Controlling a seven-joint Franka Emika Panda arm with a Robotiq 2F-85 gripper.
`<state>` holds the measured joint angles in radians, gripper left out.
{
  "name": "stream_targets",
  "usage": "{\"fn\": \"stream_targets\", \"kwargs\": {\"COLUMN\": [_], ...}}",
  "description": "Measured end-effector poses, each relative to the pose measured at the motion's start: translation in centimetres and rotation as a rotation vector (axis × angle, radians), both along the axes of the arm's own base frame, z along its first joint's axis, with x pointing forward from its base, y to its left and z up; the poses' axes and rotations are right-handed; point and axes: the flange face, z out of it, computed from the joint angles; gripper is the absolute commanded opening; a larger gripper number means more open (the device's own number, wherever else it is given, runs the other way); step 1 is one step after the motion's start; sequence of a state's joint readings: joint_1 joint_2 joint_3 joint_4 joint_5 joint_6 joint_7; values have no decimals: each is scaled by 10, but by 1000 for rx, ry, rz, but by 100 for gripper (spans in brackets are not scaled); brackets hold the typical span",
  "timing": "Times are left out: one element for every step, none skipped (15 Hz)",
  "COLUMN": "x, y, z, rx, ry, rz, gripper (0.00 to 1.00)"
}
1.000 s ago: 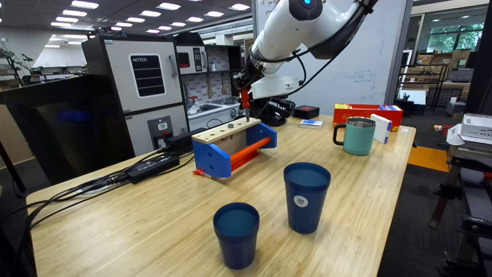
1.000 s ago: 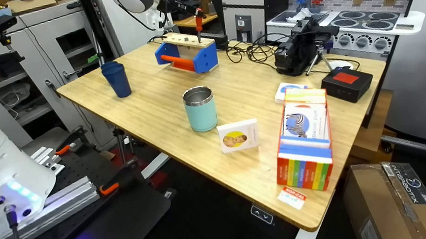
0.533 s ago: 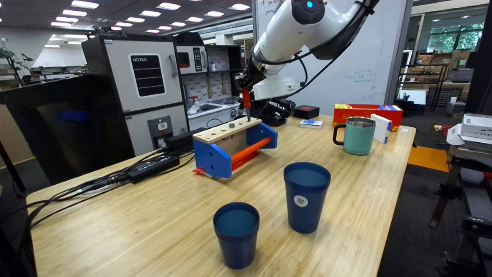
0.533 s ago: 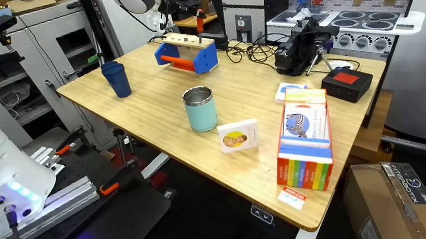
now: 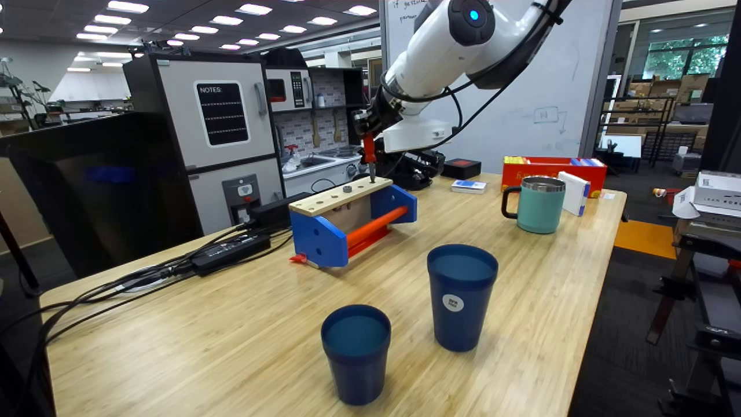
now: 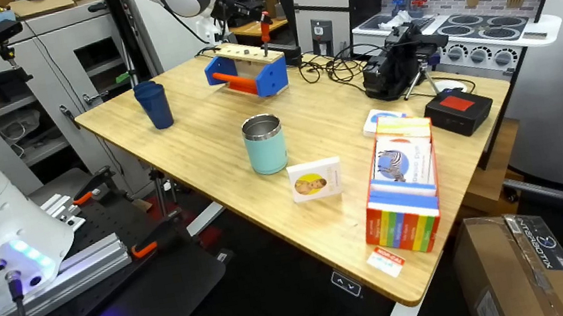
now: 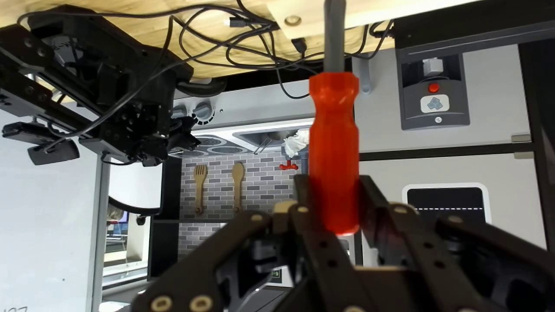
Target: Put the screwdriver in the right most hole
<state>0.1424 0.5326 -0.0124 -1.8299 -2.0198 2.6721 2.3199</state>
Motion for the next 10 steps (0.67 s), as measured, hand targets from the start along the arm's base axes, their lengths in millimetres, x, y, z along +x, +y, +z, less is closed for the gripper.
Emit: {"fn": "stream_targets", "kwargs": {"x": [0,0,0,0,1,1,1,1,1,1], "y": [-1,-1,-2,-2,-3,-4,-5,-6,-7,-8], "z": [0,0,0,0,0,0,0,0,0,0], "rx": [1,1,1,-1,-1,0,0,1,2,2], "ry": [-3,-6,-10,-13,-16,-17,-18,-18,-18,-18], "rz": [7,12,17,20,21,22,22,22,22,22], "gripper": [55,60,68,75,83,89,97,99,100,100]}}
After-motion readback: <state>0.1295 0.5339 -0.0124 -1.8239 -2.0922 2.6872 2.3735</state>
